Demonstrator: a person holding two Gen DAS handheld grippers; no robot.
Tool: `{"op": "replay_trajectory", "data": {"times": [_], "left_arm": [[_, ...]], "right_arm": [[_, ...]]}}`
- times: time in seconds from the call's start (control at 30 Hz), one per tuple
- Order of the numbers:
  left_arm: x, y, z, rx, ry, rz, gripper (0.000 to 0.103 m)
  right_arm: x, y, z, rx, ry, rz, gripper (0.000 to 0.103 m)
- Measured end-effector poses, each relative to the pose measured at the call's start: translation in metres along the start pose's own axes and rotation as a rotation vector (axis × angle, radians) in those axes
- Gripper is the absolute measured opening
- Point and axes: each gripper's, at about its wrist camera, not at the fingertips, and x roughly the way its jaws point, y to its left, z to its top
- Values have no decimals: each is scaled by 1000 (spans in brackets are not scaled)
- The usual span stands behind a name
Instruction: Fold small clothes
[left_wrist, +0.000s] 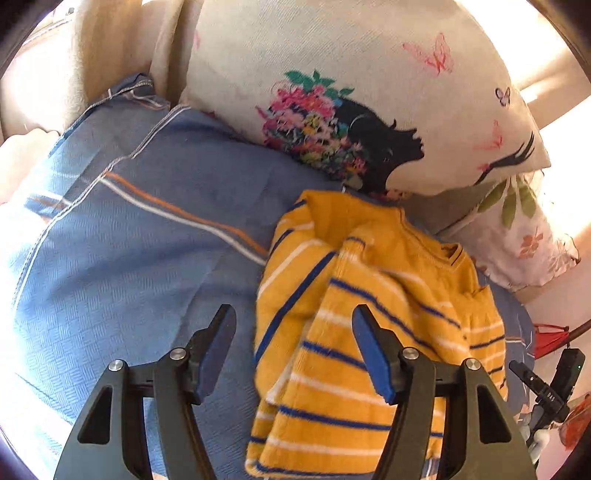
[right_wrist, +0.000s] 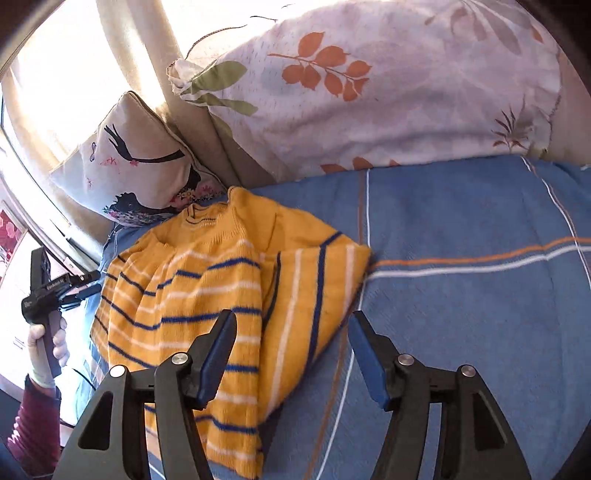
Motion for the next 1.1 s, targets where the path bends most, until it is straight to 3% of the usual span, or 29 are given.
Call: {"op": "replay_trajectory", "data": {"times": [0.1,0.23,0.3,0.33,0.37,0.4,0.43,0.57,0.63,0.7,0.77,0.9,0.97,1.0,1.03,1.1], "left_arm": [[1,16,-14,2,28,-22,64],[14,6,-29,60,111,-68,66],[16,-4,-36,113,109,-38,66],[16,-9,-39,137,122,-24,55],[14,-11,-41,143,141,-30,37],[11,-10,-41,135,168,-48,19],[3,-9,-39,129,163,-45,17],[-32,1,-37,110,128,-28,13],[-42,7,-40,106,114,34,7],[-42,13,-47,92,122,62,7],[-43,19,-54,86,128,62,7],[-61,14,-56,135,64,29,8],[-70,11,-50,138,25,6,11],[-75,10,-45,131,2,-12,18],[-75,6,-38,128,-21,-31,30],[-59,-9,-19,136,-47,-37,47]], "right_arm": [[-5,-16,-18,76,27,45,68],[-8,-16,-39,117,33,126,68],[-6,-6,-48,111,35,166,68],[-2,-2,-51,115,48,184,68],[4,2,-56,116,67,205,62],[9,8,-59,105,91,220,49],[14,13,-60,85,112,213,28],[8,15,-53,52,89,183,21],[7,12,-49,51,84,166,21],[12,11,-50,42,100,141,22],[16,14,-52,15,112,108,32],[-6,23,-42,-35,61,30,40],[-23,28,-28,-64,-3,-16,59],[-30,30,-21,-79,-32,-27,63],[-32,34,-13,-95,-54,-31,70],[-25,41,3,-118,-62,-30,72]]}}
